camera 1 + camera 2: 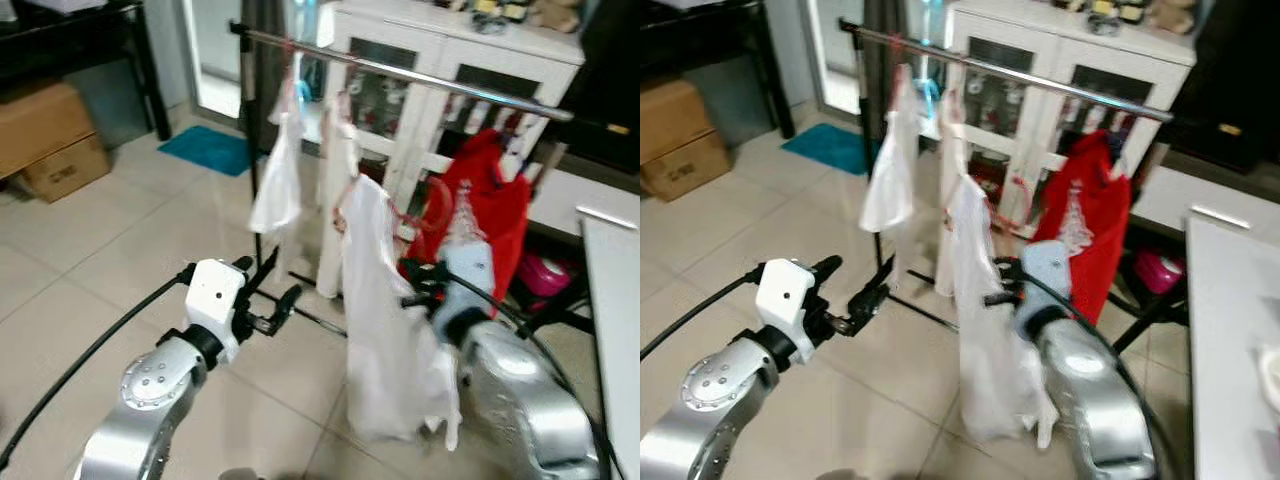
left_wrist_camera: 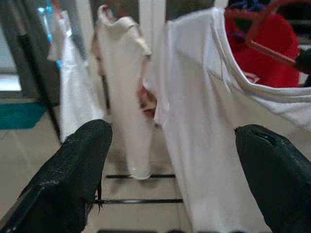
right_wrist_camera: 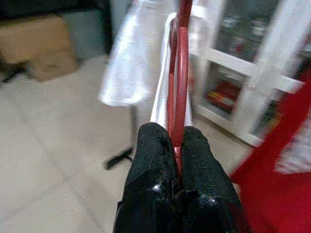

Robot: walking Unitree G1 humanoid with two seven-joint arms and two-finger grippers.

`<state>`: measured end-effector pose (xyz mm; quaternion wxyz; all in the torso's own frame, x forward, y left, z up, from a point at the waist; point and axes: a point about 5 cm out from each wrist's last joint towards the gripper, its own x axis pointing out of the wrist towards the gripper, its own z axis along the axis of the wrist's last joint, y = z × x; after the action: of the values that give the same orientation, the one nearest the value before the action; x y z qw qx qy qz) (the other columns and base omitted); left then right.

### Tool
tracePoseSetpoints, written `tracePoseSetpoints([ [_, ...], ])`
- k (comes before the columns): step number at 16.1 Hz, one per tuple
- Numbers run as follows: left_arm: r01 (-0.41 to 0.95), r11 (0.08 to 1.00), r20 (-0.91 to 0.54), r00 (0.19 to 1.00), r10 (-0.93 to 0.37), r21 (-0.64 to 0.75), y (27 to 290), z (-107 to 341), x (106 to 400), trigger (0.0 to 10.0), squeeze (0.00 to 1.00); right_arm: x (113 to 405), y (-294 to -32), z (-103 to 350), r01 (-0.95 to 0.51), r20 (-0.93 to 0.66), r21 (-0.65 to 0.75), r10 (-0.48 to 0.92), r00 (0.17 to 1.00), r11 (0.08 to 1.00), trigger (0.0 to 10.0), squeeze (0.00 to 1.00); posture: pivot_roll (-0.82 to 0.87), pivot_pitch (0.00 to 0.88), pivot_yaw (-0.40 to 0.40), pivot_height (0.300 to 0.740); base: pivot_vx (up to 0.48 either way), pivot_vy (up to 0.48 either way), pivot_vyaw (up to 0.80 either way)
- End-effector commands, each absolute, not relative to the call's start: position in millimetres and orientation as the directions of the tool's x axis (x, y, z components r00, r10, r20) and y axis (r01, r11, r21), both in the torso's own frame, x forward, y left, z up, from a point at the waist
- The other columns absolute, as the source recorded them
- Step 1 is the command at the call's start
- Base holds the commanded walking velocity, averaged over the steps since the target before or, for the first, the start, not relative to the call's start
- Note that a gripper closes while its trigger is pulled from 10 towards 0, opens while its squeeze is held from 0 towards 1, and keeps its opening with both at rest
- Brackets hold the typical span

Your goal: Hang hanger

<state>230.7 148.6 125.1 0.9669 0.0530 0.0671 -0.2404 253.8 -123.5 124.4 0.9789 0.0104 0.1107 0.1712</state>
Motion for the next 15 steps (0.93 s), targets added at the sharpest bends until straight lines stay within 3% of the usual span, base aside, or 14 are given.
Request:
tracePoseSetpoints([
  [1,0.493,0.867,-0.145,0.865,-0.48,0.074,143.8,128.6,233.9,10.0,0.0,253.9,-121.9,135.1,-0.366,-0.17,0.07,0.372,0.912,0.928,10.0,0.0,0.0,0.0,-0.075,0.74,0.0,0.412,0.0],
  [10,0.499,0.86,-0.122,0.865,-0.487,0.103,142.9,134.4,247.7,10.0,0.0,256.2,-102.1,149.2,-0.49,-0.106,0.099,0.498,0.861,0.866,10.0,0.0,0.0,0.0,-0.078,0.74,0.0,0.406,0.0],
  [13,0.523,0.844,-0.088,0.852,-0.515,0.121,137.1,141.3,259.4,10.0,0.0,256.4,-94.2,155.7,-0.541,-0.083,0.11,0.55,0.831,0.834,10.0,0.0,0.0,0.0,-0.073,0.74,0.0,0.0,0.0],
  [14,0.537,0.838,-0.04,0.843,-0.536,0.095,132.3,151.4,268.2,10.0,1.0,255.0,-90.7,158.4,-0.573,-0.072,0.11,0.582,0.81,0.812,10.0,0.0,0.0,0.0,-0.082,0.74,0.0,0.0,0.0],
  [15,0.546,0.832,-0.028,0.837,-0.546,0.097,129.5,155.4,271.9,10.0,1.0,254.6,-89.7,158.9,-0.586,-0.071,0.107,0.594,0.801,0.803,10.0,0.0,0.0,0.0,-0.082,0.74,0.0,0.0,0.0],
])
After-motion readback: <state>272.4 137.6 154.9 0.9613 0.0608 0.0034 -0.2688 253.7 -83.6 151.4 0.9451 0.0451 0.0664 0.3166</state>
